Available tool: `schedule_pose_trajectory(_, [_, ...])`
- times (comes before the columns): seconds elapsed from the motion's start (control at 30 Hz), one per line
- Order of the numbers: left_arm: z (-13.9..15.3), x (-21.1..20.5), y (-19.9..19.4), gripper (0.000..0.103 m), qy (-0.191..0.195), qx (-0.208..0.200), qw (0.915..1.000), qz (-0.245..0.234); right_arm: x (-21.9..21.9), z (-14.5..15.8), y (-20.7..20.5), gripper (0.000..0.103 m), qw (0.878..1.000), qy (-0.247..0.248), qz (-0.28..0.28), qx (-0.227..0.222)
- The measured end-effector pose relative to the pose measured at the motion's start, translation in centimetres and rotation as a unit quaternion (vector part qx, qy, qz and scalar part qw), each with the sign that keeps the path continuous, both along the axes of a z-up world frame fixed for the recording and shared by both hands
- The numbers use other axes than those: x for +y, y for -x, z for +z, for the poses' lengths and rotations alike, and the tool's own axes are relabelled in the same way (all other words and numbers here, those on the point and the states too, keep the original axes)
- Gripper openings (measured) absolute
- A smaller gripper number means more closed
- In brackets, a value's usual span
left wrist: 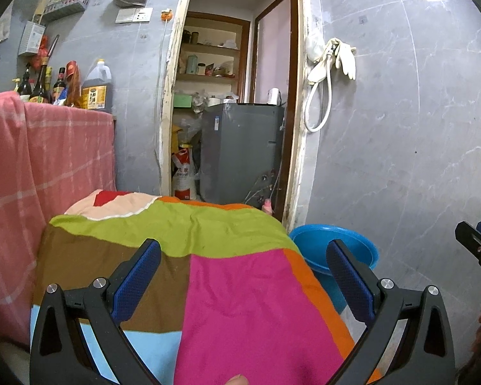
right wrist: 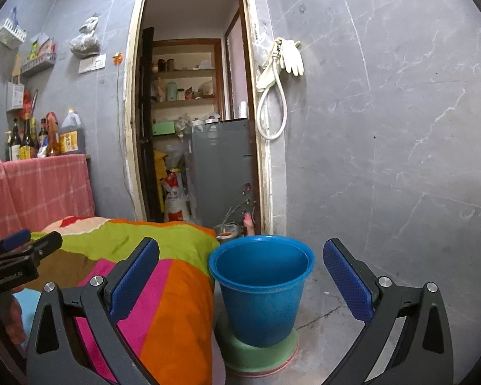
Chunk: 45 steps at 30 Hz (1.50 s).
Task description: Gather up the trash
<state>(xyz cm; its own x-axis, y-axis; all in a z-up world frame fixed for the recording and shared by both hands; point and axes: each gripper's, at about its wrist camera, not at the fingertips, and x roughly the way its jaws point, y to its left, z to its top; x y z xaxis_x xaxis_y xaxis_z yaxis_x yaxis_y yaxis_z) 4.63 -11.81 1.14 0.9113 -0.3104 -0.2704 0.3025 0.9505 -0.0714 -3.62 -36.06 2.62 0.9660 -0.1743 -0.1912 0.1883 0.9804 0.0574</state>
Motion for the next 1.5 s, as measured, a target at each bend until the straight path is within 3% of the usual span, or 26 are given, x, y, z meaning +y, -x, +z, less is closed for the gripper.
schedule_pose_trajectory(0.5, [-3.0,1.0,0.5,0.101,-0.011,0.011,0.9996,0.023,0.6,-3.2,0.3,0.103,0.999,0.012,-0.013,0.027])
schedule_pose_trajectory(1.5, [-4.1,1.7,0.6,0.101,-0.015,0.013,0.9995,0.027,0.2,-3.8,-0.1,0.103,0.999,0.005,-0.017,0.033])
